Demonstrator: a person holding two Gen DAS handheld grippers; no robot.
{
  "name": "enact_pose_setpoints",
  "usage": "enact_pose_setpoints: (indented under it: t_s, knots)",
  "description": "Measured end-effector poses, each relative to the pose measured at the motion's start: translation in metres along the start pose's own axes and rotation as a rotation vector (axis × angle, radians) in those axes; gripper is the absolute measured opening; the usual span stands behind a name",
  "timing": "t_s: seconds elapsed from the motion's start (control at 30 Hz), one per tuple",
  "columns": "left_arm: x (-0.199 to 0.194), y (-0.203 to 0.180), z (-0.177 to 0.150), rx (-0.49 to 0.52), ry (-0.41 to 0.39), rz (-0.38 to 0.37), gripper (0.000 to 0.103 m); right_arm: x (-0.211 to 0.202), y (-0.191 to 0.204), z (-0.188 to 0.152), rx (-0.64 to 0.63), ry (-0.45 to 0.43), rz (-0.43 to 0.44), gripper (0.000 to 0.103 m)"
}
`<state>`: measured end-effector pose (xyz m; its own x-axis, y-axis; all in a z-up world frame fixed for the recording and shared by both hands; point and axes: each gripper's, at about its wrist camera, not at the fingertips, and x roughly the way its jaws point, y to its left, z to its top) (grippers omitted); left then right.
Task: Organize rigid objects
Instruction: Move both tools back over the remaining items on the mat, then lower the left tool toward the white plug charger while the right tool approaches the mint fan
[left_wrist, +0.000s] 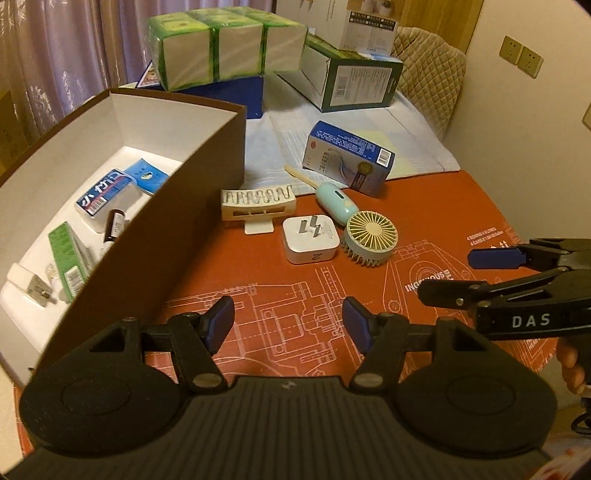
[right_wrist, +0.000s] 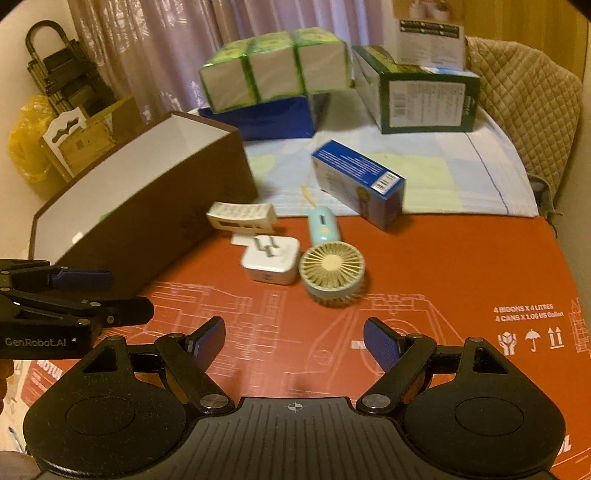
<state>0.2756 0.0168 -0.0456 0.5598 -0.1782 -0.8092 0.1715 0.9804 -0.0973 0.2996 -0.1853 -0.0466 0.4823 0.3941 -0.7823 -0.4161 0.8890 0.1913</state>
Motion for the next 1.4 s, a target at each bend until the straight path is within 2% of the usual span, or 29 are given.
enact_pose_setpoints:
  t_s: [0.23,0.5,1.17,1.4]
  knots:
    - [0.027,-0.009,0.002,-0.013,0.016,0.025,0.061,0.009,-0.023,0.001,-0.003,0.02,0.0,0.079]
    - [0.058,-0.012,0.01,-0.003,0.031,0.059,0.061,0.036,-0.032,0.006,-0.06,0.026,-0.012,0.079]
    - [0.11,-0.007,0.03,0.031,0.07,0.05,0.06,0.096,-0.036,0.024,-0.202,0.02,0.019,0.078]
    - [0.116,-0.005,0.034,0.033,0.079,0.019,0.06,0.109,-0.038,0.026,-0.254,0.018,0.022,0.065]
